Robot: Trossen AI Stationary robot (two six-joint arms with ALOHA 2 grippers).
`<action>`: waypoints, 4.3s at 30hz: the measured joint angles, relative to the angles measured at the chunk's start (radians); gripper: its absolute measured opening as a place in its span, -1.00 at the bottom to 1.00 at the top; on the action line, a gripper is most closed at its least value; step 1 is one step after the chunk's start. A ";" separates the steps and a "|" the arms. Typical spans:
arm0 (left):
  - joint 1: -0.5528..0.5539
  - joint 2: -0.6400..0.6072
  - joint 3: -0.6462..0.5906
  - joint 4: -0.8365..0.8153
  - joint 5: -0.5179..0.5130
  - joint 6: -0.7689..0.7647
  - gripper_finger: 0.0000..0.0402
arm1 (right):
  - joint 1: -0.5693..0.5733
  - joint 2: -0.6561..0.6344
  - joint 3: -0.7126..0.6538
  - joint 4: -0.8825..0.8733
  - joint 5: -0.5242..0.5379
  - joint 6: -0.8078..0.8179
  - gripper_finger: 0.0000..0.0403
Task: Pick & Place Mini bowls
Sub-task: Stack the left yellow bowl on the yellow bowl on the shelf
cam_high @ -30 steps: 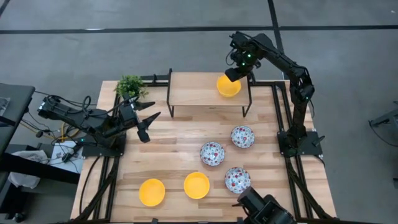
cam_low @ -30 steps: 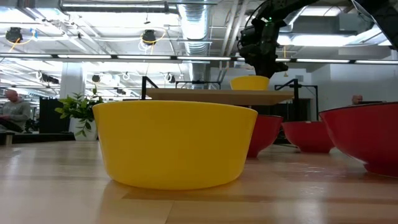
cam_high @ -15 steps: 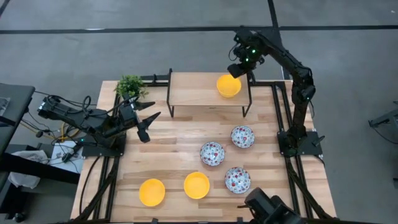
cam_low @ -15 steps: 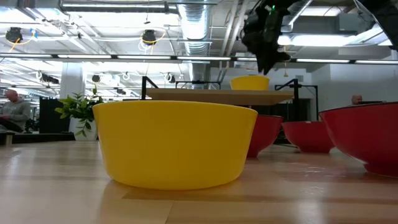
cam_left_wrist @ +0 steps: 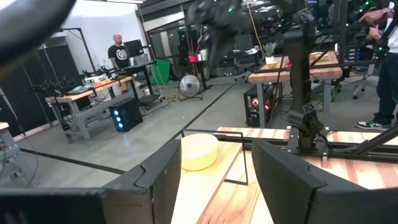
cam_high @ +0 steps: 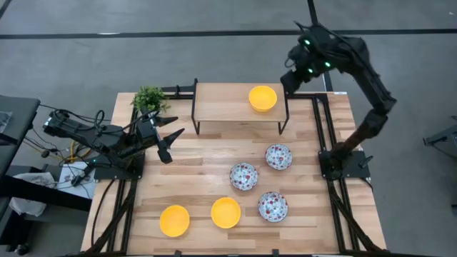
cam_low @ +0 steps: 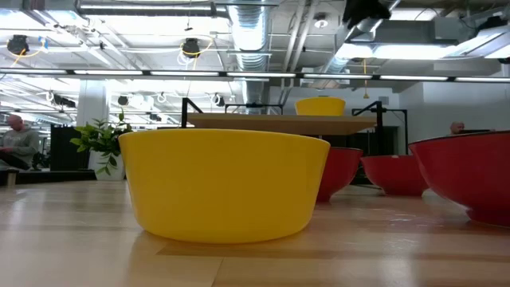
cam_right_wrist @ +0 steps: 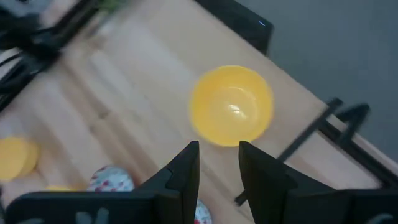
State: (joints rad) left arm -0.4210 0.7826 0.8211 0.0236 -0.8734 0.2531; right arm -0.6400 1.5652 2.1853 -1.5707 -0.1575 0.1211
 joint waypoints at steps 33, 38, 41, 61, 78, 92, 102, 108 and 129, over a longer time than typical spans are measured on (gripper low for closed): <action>0.000 0.027 0.001 0.004 0.061 -0.190 -0.03 | 0.992 -1.067 -1.466 1.173 0.592 0.244 -0.50; 0.000 0.060 0.001 0.002 0.060 -0.191 -0.03 | 1.043 -1.225 -1.597 1.231 0.645 0.273 -0.50; 0.000 0.084 0.001 0.000 0.061 -0.216 -0.03 | 1.066 -1.299 -1.650 1.260 0.672 0.270 -0.50; -0.066 0.238 0.001 -0.381 0.460 -0.879 -0.03 | 1.091 -1.444 -1.749 1.270 0.711 0.209 -0.50; -0.257 0.301 0.001 -0.819 0.796 -1.824 -0.03 | 1.091 -1.443 -1.749 1.254 0.708 0.184 -0.50; -0.438 0.423 0.000 -0.809 0.789 -1.937 -0.03 | 1.091 -1.443 -1.749 1.257 0.708 0.185 -0.50; -0.438 0.581 0.000 -0.809 0.849 -1.938 -0.03 | 1.091 -1.443 -1.749 1.266 0.708 0.193 -0.50; -0.437 0.633 0.000 -0.780 0.908 -1.942 -0.03 | 1.091 -1.443 -1.749 1.266 0.708 0.193 -0.50; -0.417 0.634 0.000 -0.756 0.874 -1.934 -0.43 | 1.091 -1.443 -1.749 1.266 0.708 0.193 -0.50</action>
State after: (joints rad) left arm -0.8382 1.4170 0.8215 -0.7322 0.0003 -1.6810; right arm 0.4515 0.1219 0.4362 -0.3050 0.5507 0.3145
